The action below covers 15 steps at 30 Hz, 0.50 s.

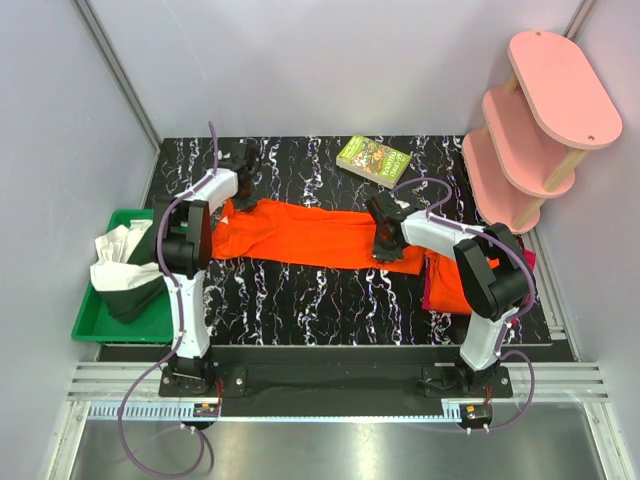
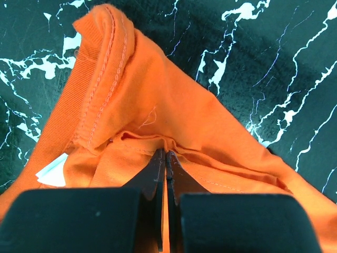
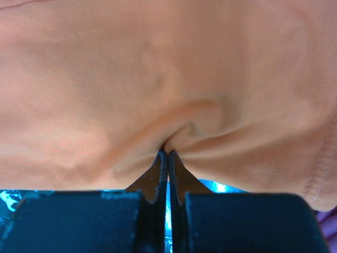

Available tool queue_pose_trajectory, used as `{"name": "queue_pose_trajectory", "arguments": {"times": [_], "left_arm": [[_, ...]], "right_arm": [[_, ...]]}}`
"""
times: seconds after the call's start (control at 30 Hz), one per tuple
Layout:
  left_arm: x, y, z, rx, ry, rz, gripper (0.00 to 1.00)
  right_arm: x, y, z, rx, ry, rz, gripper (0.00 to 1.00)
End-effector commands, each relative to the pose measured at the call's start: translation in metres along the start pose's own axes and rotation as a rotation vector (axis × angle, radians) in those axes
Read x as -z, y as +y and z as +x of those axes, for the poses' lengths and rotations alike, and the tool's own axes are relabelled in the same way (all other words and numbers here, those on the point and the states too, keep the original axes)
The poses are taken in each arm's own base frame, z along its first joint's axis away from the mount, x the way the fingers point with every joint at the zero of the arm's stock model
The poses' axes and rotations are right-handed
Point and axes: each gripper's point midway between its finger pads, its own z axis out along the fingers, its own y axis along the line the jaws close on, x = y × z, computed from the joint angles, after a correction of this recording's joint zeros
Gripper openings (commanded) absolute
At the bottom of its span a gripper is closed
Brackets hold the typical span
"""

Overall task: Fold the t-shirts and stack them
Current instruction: Rotate the tshirt 90 degrees

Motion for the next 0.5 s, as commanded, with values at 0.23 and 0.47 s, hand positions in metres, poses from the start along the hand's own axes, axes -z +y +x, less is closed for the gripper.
{"name": "queue_pose_trajectory", "arguments": {"times": [0.23, 0.47], "left_arm": [[-0.02, -0.023, -0.016, -0.083, 0.08, -0.004, 0.0], [-0.024, -0.051, -0.02, -0.146, 0.085, 0.037, 0.0]], "right_arm": [[-0.005, -0.008, 0.091, 0.06, 0.284, 0.01, 0.0], [0.012, 0.023, 0.132, 0.18, 0.37, -0.073, 0.0]]}}
